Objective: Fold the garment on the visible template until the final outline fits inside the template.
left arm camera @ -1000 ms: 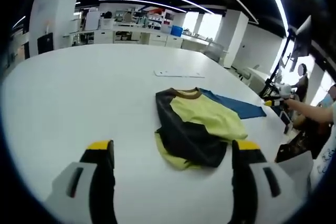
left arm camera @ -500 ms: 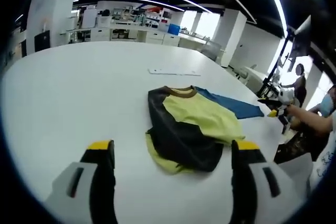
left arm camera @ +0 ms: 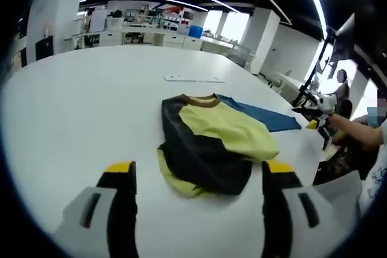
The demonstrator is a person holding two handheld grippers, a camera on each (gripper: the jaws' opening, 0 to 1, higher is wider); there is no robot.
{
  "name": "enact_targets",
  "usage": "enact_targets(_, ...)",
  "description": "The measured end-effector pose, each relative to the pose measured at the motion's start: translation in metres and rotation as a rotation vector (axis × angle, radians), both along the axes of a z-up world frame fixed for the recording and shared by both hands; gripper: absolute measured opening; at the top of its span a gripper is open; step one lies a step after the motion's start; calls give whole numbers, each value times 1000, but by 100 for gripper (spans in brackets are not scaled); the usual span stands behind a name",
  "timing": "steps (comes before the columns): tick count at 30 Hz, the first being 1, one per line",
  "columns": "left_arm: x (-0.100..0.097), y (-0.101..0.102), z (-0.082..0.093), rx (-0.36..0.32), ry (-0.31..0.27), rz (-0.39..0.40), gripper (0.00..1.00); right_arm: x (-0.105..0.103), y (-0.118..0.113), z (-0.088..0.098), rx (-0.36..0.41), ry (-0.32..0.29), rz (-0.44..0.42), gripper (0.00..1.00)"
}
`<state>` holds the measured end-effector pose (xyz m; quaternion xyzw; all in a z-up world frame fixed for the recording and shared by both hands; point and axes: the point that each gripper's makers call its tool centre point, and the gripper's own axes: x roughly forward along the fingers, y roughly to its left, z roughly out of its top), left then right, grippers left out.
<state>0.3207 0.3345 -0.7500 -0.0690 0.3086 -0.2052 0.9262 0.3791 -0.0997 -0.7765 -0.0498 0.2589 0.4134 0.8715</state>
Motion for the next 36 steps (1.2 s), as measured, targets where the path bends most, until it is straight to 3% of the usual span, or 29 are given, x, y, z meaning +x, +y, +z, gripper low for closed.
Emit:
enact_targets(5, -5, -20, -13, 74, -6, -64, 64, -4, 1, 0, 1, 9, -1, 100)
enact_targets(8, -10, -36, -25, 80, 12, -117, 65, -7, 1, -1, -2, 15, 0, 99)
enact_targets(12, -13, -48, -30, 80, 12, -127, 64, -10, 0, -2, -10, 21, 3, 99)
enact_targets(14, -16, -53, -31, 166, -25, -170, 59, -11, 0, -1, -10, 21, 5, 98)
enact_targets(18, -18, -65, -31, 244, -88, -211, 47, -13, 1, -1, -10, 28, 5, 98)
enact_targets(25, -18, -76, -44, 299, -105, -247, 40, -18, 6, 1, 1, 34, 9, 96)
enact_targets(27, -15, -80, -45, 349, -133, -286, 36, -20, 6, 1, -6, 37, 12, 96)
enact_targets(31, -15, -92, -48, 337, -132, -300, 32, -22, 9, 2, 0, 44, 12, 95)
enact_targets(36, -6, -94, -57, 375, -143, -323, 30, -26, 14, 3, 4, 48, 15, 94)
